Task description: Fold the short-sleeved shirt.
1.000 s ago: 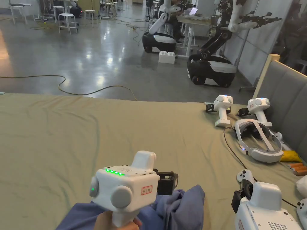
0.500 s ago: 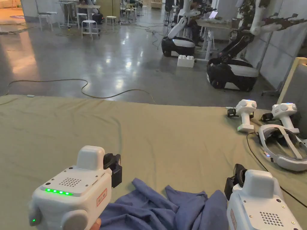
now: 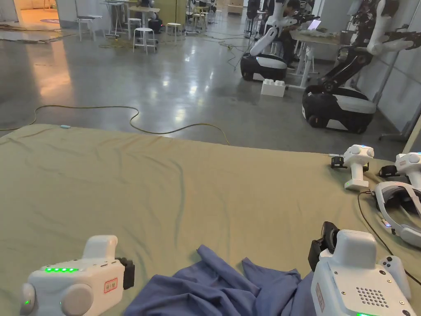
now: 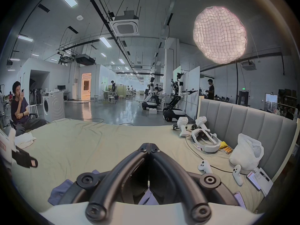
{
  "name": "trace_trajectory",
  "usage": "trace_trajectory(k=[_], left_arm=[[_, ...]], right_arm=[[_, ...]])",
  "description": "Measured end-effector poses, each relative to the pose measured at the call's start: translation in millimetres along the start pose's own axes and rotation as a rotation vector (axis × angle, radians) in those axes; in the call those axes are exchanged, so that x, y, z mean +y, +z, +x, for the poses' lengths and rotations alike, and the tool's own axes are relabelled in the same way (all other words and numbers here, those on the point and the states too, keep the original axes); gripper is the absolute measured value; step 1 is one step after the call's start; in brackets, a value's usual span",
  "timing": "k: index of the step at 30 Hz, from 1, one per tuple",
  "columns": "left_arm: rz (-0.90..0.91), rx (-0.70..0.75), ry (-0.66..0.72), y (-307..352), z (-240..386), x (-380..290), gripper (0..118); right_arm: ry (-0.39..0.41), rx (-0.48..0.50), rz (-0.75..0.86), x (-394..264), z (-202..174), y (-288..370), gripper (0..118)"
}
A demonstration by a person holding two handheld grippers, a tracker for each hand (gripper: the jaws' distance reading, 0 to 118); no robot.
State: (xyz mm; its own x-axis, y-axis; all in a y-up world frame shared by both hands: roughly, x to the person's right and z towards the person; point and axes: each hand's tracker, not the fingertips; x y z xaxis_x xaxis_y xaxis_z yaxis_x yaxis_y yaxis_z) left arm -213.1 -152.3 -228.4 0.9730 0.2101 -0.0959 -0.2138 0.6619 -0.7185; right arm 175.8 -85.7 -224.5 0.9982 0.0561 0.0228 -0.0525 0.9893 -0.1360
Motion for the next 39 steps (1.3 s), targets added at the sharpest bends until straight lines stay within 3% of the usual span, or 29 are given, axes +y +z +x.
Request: trace_trajectory(k=[5, 8, 10, 11, 15, 18, 21, 23, 31, 32, 33, 34, 35, 37, 39], left_arm=[[-0.301, -0.004, 0.051, -48.8, -21.5, -24.6, 0], [-0.370, -0.022, 0.109, -70.9, -28.4, -40.5, 30], [-0.390, -0.013, 0.132, -81.3, -30.2, -47.5, 59], [-0.400, -0.004, 0.140, -85.4, -30.1, -51.0, 61], [-0.412, 0.034, 0.133, -94.0, -23.4, -60.2, 61], [-0.411, 0.114, 0.089, -90.5, -7.7, -61.3, 55], [-0.419, 0.187, -0.096, -89.2, 14.6, -68.5, 29], [-0.409, 0.162, -0.102, -87.4, 22.1, -73.2, 9], [-0.369, 0.023, 0.001, -68.8, 9.0, -70.3, 8], [-0.347, 0.026, 0.006, -65.0, 5.9, -66.2, 8], [-0.334, 0.029, 0.006, -61.2, 4.6, -63.4, 8], [-0.315, 0.026, 0.011, -57.7, 2.9, -60.4, 8], [-0.305, 0.022, 0.016, -55.0, 0.8, -57.0, 8], [-0.288, 0.008, 0.031, -52.0, -2.0, -49.3, 8], [-0.272, -0.009, 0.047, -49.9, -4.3, -45.2, 8]], right_arm=[[-0.006, 0.000, -0.067, -14.2, 4.4, -5.0, 0], [-0.012, -0.003, -0.098, -21.9, 6.4, -5.9, 0], [-0.006, -0.006, -0.111, -26.8, 7.4, -5.7, 0], [-0.001, -0.008, -0.119, -29.4, 8.4, -5.6, 0], [0.014, -0.016, -0.142, -36.9, 11.7, -5.6, 0], [0.018, -0.026, -0.166, -42.3, 14.3, -7.5, 0], [0.013, -0.033, -0.188, -47.9, 17.3, -10.1, 0], [0.015, -0.038, -0.203, -52.3, 19.9, -13.9, 0], [0.061, -0.101, -0.424, -84.1, 60.7, -82.6, 0], [0.055, -0.090, -0.467, -88.4, 68.6, -95.4, 8], [0.044, -0.074, -0.509, -92.4, 75.3, -108.3, 25], [0.027, -0.046, -0.564, -96.4, 82.0, -121.2, 52], [-0.015, -0.020, -0.613, -100.5, 90.6, -134.5, 65], [-0.038, 0.002, -0.678, -106.6, 96.5, -156.5, 66], [-0.013, 0.002, -0.734, -113.7, 97.3, -177.7, 66]])
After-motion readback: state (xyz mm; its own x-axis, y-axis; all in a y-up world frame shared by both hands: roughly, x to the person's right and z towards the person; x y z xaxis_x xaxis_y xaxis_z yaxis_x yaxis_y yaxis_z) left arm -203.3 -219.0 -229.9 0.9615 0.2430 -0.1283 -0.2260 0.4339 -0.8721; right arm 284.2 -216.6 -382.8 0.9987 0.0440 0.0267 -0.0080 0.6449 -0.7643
